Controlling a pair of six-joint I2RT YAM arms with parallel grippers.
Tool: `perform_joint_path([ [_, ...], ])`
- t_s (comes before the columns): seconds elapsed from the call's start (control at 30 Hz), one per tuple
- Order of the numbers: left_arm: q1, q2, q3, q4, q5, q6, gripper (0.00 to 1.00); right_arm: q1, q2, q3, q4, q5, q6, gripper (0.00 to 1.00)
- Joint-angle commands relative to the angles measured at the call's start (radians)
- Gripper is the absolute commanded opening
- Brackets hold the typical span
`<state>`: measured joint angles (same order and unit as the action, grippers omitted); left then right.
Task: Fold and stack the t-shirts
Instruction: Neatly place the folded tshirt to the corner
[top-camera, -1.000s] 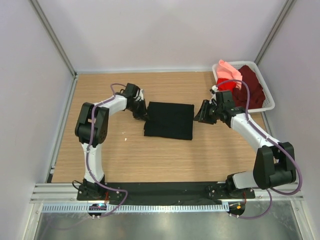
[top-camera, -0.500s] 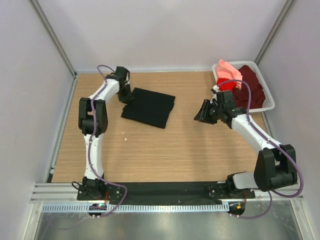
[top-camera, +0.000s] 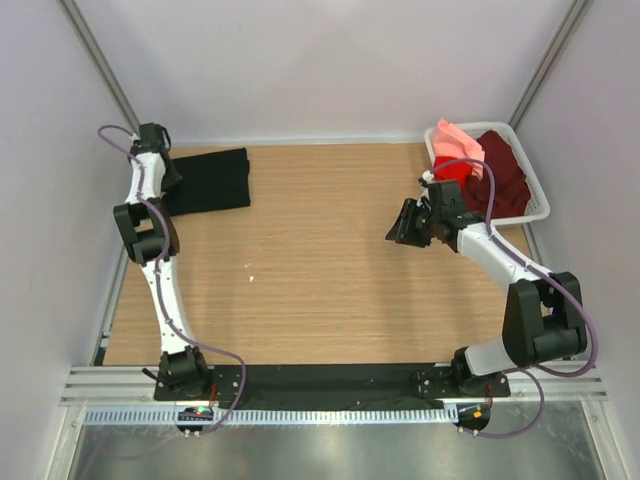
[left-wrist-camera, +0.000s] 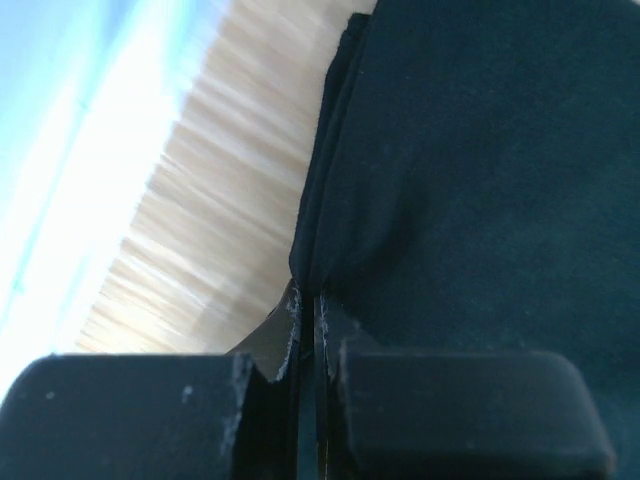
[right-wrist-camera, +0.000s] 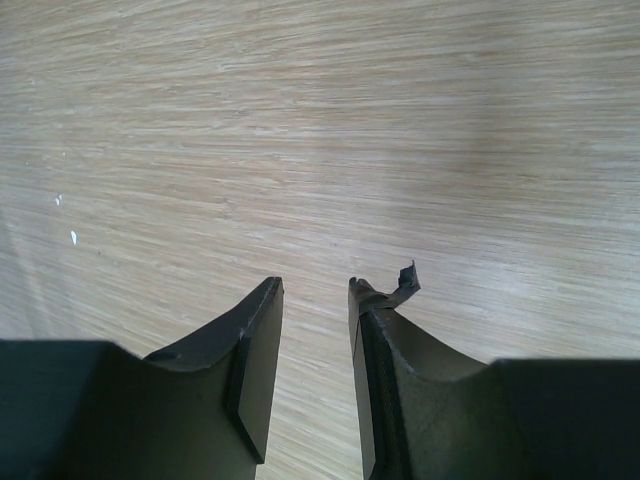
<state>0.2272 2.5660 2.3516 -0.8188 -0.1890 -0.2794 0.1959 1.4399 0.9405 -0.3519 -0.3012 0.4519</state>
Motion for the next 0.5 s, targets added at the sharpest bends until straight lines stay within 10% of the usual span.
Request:
perform_joint_path([
  [0.0,0.055,0.063,0.133,0.069,0.078,-0.004,0.0,0.002,-0.007,0.04,0.048,0.001,0.01,0.4],
  [0.27,0.103,0.065,0.112,0.219,0.183,-0.041,0.02,0.004,0.025,0.06,0.053,-0.026,0.014,0.41],
  [0.47,0.1,0.001,0.072,0.214,0.235,-0.064,0.47,0.002,0.042,0.049,0.07,-0.032,0.024,0.43],
])
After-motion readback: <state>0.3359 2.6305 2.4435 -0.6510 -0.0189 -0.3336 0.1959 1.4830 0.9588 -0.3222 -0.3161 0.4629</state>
